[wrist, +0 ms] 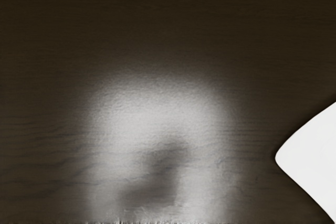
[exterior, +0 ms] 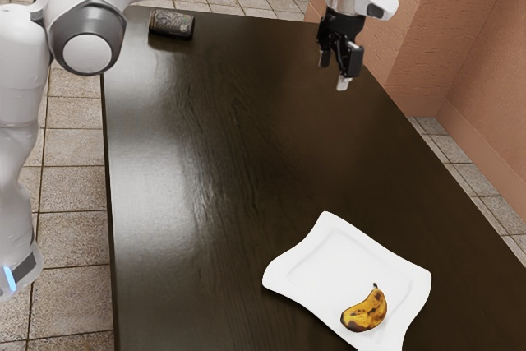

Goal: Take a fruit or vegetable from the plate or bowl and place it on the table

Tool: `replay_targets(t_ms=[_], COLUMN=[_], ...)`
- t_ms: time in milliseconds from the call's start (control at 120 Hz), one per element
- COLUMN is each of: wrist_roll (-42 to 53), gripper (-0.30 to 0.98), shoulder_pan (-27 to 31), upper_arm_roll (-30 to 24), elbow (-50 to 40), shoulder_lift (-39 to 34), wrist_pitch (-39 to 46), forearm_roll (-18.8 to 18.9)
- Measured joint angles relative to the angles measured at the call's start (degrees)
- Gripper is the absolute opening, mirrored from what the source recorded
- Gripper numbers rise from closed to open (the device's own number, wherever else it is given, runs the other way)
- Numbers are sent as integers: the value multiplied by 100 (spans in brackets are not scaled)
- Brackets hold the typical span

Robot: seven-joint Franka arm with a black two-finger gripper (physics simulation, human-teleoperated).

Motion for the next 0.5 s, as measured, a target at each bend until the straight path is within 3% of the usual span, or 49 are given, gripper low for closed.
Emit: replay_targets(t_ms=[217, 500], wrist_roll=[-6, -35], gripper=[68, 68], shoulder_pan=[-11, -43], upper_arm_roll=[-82, -206], elbow=[0, 0], shoulder_lift=[-19, -73], wrist_pitch=[-32, -316], forearm_roll=[95, -204])
